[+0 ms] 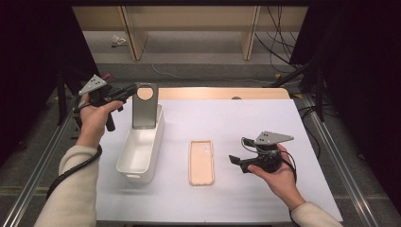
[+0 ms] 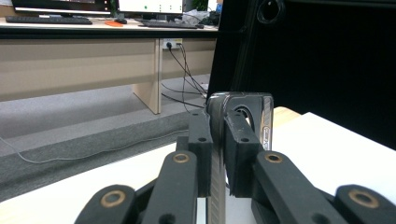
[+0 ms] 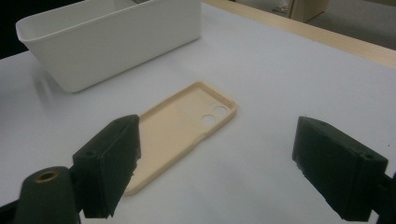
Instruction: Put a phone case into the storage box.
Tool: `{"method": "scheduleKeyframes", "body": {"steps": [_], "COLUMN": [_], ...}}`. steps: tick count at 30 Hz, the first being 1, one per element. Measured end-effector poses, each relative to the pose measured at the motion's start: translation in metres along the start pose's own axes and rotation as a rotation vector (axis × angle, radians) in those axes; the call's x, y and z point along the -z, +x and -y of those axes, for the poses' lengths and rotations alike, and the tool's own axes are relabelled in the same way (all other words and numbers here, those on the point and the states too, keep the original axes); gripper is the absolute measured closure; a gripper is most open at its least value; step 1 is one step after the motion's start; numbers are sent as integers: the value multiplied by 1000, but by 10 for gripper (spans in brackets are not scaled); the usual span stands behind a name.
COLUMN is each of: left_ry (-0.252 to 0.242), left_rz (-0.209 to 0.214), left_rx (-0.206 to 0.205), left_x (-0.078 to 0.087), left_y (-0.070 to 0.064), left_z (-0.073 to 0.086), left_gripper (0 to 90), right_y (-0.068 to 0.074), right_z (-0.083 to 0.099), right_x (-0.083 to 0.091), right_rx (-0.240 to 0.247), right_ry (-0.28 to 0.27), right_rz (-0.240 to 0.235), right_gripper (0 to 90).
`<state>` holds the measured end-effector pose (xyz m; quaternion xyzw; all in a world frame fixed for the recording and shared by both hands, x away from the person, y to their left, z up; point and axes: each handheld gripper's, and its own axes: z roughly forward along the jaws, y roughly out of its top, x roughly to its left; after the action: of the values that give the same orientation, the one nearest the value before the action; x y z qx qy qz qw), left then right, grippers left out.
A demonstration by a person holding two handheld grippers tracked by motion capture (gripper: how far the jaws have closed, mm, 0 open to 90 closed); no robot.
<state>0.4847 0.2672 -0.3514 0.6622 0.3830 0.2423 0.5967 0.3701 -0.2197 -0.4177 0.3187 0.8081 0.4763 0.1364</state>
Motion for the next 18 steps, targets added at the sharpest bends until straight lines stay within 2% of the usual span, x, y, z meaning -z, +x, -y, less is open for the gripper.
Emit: {"method": "scheduleKeyframes", "body": {"steps": [18], "left_ry": [10], "left_rz": [-10], "left_rx": [-5], "left_x": [-6], "left_y": [4], "left_z": [1], "left_gripper": [820], "right_y": [0], "right_z": [0], "right_x": [-1], "right_rx": [2], "right_ry": [7], "right_rz": [-3], "right_gripper": [163]}}
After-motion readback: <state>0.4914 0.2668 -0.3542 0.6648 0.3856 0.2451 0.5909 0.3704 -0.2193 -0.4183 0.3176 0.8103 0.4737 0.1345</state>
